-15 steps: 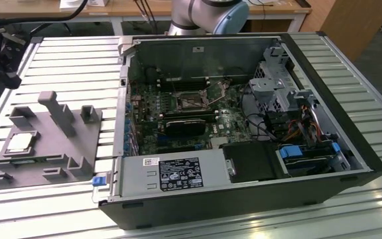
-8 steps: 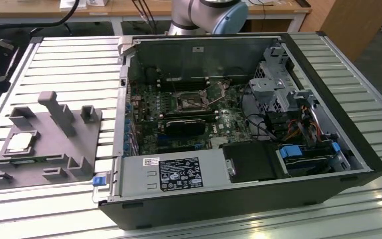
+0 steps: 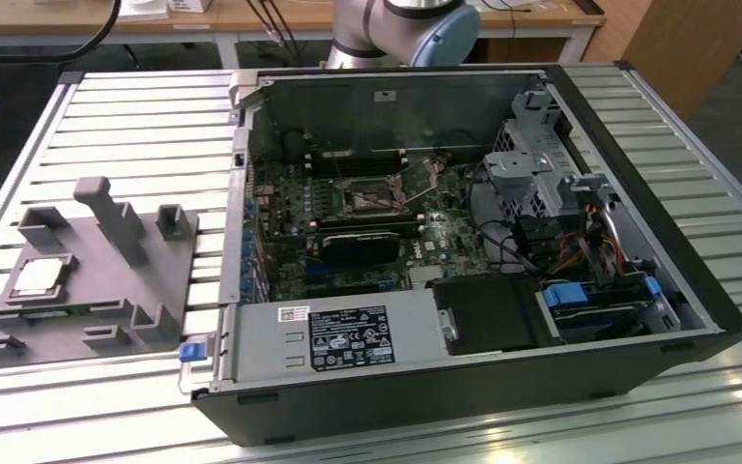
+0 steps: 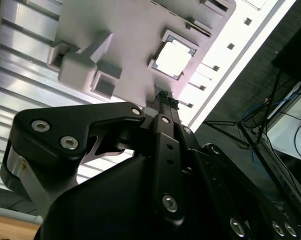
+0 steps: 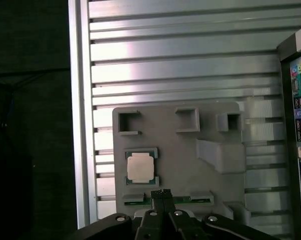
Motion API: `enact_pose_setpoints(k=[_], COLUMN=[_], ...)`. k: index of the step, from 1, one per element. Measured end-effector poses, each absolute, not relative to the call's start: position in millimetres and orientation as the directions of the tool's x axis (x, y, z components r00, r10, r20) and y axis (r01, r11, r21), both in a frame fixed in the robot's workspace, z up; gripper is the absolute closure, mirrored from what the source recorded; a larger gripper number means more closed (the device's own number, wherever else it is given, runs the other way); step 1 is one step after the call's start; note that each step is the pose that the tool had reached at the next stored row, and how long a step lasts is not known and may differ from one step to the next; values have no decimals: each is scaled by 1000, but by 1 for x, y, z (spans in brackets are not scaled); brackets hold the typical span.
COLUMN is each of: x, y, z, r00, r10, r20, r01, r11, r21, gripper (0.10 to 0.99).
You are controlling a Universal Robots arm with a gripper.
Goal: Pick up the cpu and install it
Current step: 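Reach for the cpu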
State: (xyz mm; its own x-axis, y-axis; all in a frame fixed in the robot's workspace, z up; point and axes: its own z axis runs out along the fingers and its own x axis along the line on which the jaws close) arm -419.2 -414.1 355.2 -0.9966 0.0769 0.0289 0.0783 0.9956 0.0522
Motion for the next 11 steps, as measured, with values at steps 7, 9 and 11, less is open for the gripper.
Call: enact_pose_setpoints(k=[7, 9, 11], x=[-442, -448, -454], y=[-414, -414, -414], z=[351, 350, 350], r00=[-997, -997, -997], r10=[77, 77, 77], r20=[31, 32, 32], r01=[79, 79, 78], r11=[996, 996, 996], r21=[52, 52, 52], gripper=[980, 980, 980])
